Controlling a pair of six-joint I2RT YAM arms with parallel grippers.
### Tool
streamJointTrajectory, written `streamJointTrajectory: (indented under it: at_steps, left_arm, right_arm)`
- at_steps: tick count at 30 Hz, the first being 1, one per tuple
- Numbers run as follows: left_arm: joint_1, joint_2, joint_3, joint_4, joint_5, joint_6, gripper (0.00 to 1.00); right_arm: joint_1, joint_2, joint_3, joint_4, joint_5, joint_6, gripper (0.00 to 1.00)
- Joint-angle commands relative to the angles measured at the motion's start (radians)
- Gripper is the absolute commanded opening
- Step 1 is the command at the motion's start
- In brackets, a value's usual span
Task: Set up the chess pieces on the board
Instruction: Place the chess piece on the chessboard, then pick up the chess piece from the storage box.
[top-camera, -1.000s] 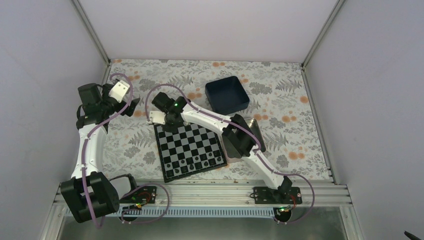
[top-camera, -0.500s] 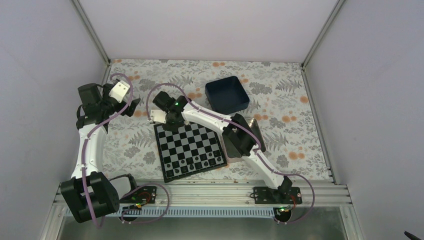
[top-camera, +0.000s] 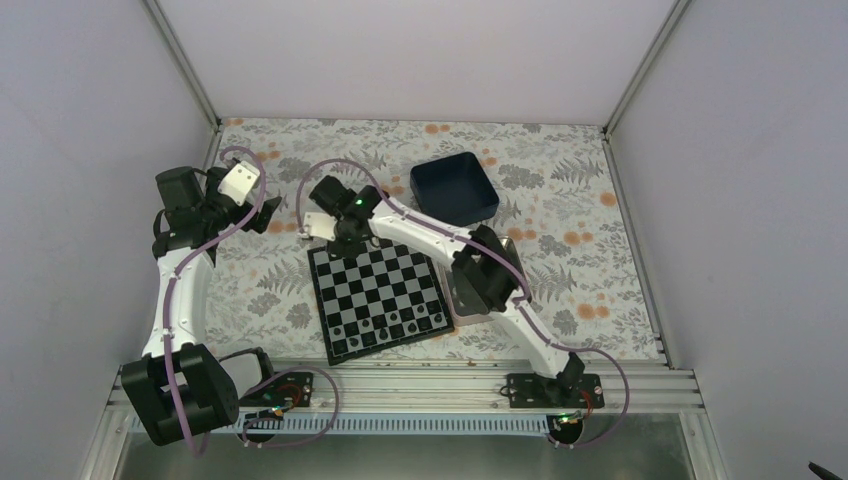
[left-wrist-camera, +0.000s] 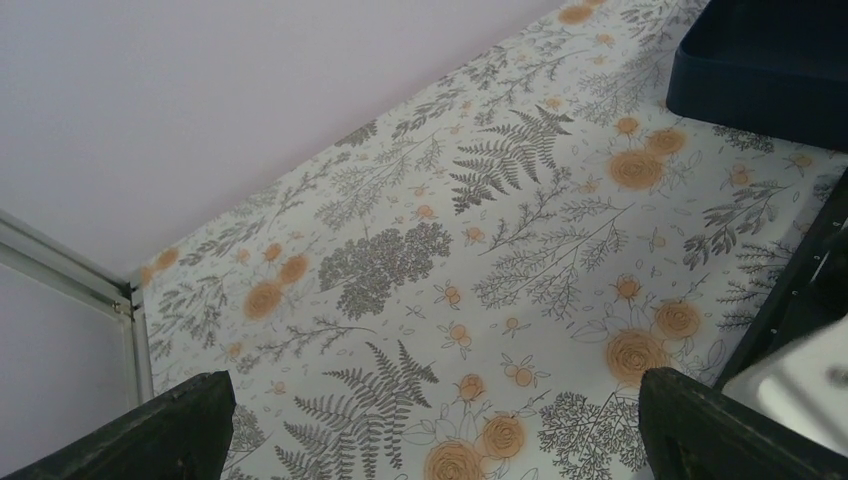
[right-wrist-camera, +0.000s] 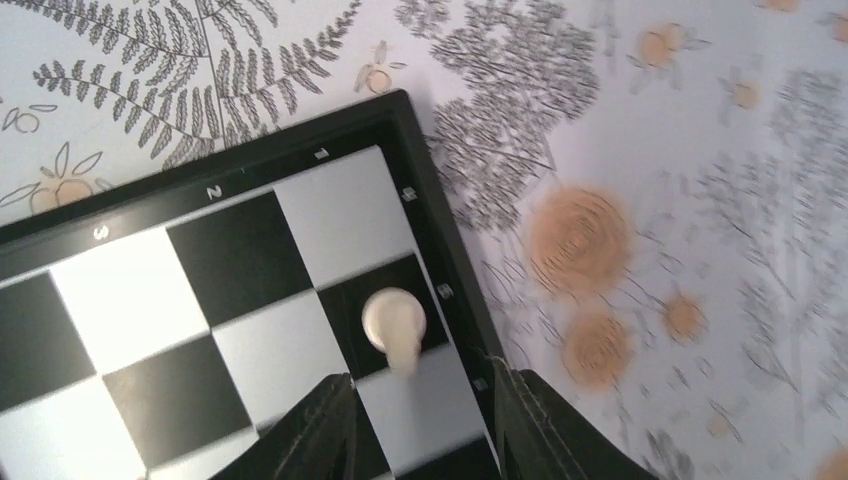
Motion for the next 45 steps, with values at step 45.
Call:
streamJointTrajectory:
  at_steps: [45]
  left_arm:
    - [0.006, 0.061, 0.05, -0.009, 0.079, -0.018, 1.0]
  right_arm:
    - [-0.67, -0.755, -1.158, 0.092, -0.153, -0.133, 0.38]
